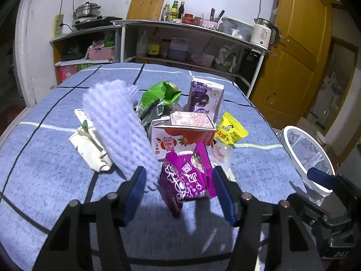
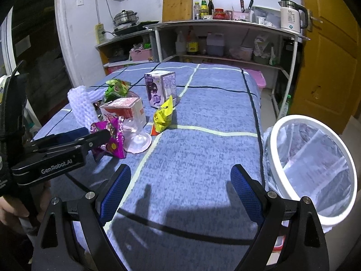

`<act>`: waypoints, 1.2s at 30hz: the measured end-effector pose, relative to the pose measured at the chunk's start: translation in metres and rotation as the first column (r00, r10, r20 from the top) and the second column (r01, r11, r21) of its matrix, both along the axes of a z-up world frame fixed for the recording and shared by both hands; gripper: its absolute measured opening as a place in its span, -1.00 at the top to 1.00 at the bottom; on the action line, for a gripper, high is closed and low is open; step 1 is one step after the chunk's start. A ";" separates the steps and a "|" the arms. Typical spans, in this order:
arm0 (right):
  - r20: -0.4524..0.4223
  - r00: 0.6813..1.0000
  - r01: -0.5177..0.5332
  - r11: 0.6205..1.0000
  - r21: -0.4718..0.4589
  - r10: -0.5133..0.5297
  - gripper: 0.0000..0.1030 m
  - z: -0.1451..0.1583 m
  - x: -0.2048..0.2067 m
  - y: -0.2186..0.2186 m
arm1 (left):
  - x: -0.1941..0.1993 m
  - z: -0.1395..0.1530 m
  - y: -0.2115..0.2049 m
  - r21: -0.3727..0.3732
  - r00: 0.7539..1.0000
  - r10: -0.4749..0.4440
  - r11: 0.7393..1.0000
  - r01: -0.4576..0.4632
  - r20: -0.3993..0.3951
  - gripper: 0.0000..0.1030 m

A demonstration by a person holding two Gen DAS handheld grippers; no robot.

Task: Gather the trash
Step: 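Grasp the purple snack bag with the left tool while the right tool grasps the clear plastic cup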

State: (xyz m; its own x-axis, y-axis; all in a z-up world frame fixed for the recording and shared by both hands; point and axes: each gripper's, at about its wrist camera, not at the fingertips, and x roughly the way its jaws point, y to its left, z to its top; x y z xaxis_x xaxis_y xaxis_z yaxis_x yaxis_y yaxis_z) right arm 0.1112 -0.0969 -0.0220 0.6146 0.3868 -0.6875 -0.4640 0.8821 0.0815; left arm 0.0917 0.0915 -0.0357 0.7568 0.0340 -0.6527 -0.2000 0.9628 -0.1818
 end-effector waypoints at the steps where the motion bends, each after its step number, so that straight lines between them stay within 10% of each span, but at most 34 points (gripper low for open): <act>1: -0.001 1.000 -0.002 1.000 0.000 0.002 -0.75 0.000 0.001 0.001 | 0.002 -0.001 0.000 -0.004 1.000 -0.003 1.000 0.003 -0.002 -0.04; 15: -0.008 0.998 -0.063 0.998 0.020 0.063 -0.70 0.000 0.025 0.033 | -0.017 0.006 0.012 -0.057 0.999 -0.032 0.998 0.034 0.042 0.48; 25: -0.053 0.988 -0.147 0.989 0.020 0.148 -0.27 -0.014 0.052 0.080 | -0.032 0.010 0.028 -0.090 0.998 -0.017 0.996 0.023 0.067 0.52; 31: -0.079 0.983 -0.165 0.986 0.021 0.166 0.33 -0.020 0.061 0.093 | -0.035 0.009 0.029 -0.105 0.996 -0.046 0.993 0.054 0.080 0.52; 36: -0.074 0.983 -0.164 0.986 0.028 0.166 0.38 -0.017 0.059 0.091 | -0.037 0.012 0.025 -0.111 0.993 -0.069 0.991 0.080 0.093 0.52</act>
State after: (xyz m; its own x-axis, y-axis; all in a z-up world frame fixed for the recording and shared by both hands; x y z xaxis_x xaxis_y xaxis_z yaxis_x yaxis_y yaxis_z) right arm 0.1700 -0.0061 -0.0395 0.4874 0.4943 -0.7199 -0.5949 0.7914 0.1406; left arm 0.0543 0.1162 -0.0239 0.8093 -0.0953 -0.5797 -0.1069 0.9464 -0.3048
